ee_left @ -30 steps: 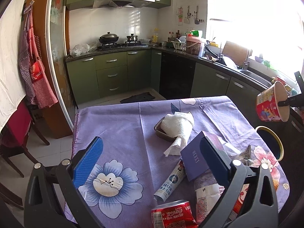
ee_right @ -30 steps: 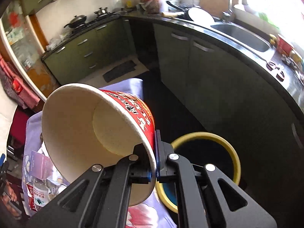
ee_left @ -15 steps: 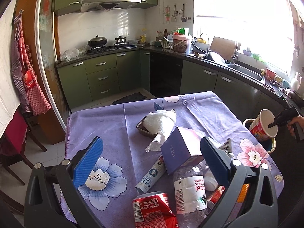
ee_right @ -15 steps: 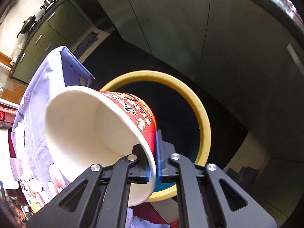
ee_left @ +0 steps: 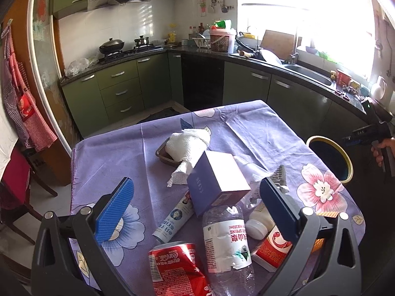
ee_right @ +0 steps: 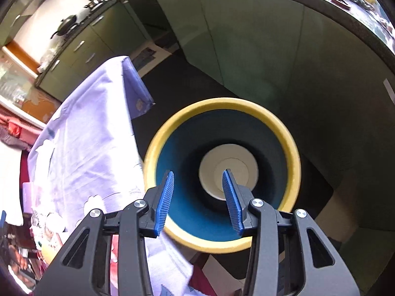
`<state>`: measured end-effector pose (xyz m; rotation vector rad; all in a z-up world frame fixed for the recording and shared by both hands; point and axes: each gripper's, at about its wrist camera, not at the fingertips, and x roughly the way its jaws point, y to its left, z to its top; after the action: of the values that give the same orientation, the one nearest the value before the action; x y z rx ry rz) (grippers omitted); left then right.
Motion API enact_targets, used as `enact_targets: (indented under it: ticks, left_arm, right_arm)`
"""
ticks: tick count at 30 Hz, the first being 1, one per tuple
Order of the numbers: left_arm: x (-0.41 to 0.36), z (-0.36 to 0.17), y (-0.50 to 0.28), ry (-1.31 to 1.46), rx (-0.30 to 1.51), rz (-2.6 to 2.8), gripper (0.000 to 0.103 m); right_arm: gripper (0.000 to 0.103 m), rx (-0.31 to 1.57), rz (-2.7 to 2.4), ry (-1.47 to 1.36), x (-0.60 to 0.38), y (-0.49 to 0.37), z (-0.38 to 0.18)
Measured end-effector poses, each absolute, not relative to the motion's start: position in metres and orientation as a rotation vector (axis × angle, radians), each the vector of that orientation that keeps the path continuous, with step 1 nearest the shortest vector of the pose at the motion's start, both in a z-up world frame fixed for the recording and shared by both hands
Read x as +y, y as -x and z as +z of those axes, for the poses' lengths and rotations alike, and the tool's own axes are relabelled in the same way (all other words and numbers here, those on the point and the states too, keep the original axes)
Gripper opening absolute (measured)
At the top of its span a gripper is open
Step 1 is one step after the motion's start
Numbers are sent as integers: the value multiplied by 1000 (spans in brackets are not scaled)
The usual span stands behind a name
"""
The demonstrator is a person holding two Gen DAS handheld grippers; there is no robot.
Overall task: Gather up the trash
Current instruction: 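Grasp the red Coca-Cola can with the left gripper and lift it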
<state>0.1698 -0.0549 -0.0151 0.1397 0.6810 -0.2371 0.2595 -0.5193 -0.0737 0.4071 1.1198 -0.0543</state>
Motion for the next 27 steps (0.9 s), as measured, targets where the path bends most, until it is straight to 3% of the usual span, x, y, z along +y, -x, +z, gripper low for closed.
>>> enact_targets:
  ticks: [7, 15, 18, 20, 27]
  left_arm:
    - [-89, -38, -191, -285, 774, -226, 97]
    - [-32, -53, -185, -129, 1063, -277, 96]
    - [-11, -62, -184, -98, 1146, -234, 92]
    - [-1, -72, -188, -59, 1212, -216, 83]
    - [1, -104, -198, 10, 1360, -213, 83]
  right_arm:
    - [43, 1124, 28, -367, -487, -246, -65]
    - [47, 1129, 75, -319, -467, -231, -57]
    - [47, 1133, 93, -302, -459, -238, -57]
    - [47, 1137, 108, -293, -451, -242, -58]
    - [47, 1149, 143, -276, -439, -247, -62]
